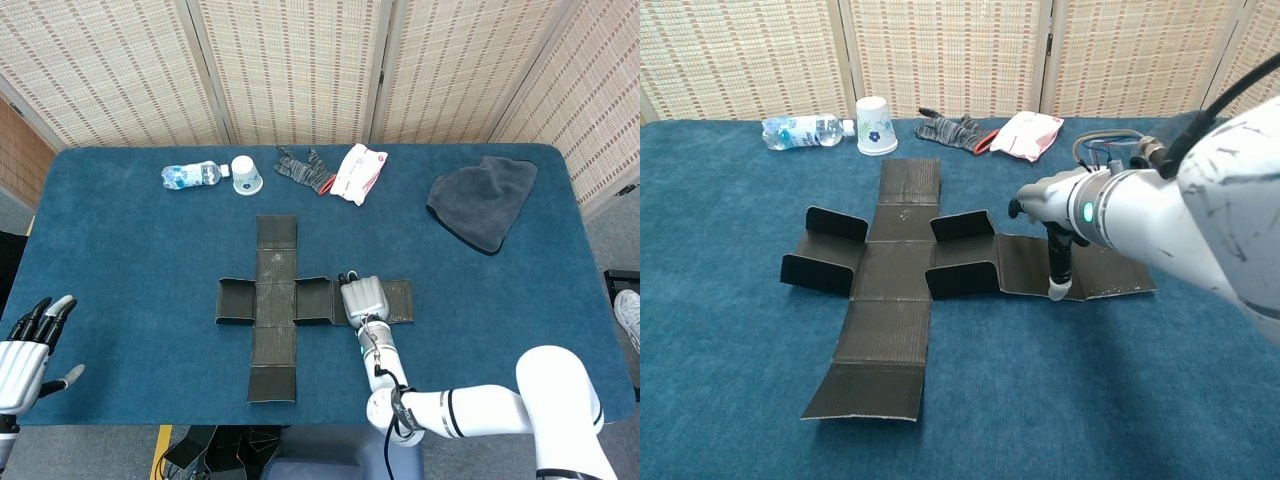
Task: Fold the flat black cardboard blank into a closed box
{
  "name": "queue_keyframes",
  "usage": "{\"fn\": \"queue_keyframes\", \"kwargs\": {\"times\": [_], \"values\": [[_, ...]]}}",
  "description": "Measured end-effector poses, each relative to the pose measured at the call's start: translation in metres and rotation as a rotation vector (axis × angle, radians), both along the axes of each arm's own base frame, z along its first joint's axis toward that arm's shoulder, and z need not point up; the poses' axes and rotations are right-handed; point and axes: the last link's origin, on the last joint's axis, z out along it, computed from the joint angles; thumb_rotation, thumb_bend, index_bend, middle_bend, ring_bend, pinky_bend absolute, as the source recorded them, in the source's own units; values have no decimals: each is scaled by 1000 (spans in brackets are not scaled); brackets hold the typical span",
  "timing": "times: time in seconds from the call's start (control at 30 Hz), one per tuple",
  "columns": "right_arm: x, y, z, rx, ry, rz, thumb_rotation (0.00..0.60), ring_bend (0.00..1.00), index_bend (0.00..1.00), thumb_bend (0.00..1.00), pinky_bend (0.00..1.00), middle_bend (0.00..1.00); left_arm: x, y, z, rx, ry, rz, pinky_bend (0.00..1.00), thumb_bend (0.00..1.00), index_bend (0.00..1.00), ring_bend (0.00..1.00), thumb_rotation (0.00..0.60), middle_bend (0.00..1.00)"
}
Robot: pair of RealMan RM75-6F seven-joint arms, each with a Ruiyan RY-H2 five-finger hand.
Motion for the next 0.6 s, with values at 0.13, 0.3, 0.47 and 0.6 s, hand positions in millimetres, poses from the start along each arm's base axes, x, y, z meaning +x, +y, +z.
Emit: {"fn": "queue_keyframes", "kwargs": {"times": [0.13,0.3,0.47,0.6], "values": [[-2,-3,-3,-11,22,-13,600,776,49,0,866,121,-2,0,0,-3,-3,-5,172,142,16,52,600,0],[-1,-5,-9,-6,20,-29,600,776,49,0,866,121,-3,0,-1,-8,2,0,172,142,16,52,600,0],[1,-7,-19,5,22,-38,600,776,49,0,866,121,-4,-2,0,-12,-7,2,172,142,17,52,600,0],[3,-8,-25,8,27,-35,600,776,49,0,866,121,-7,-4,0,-12,-10,6,172,142,16,52,600,0]]}}
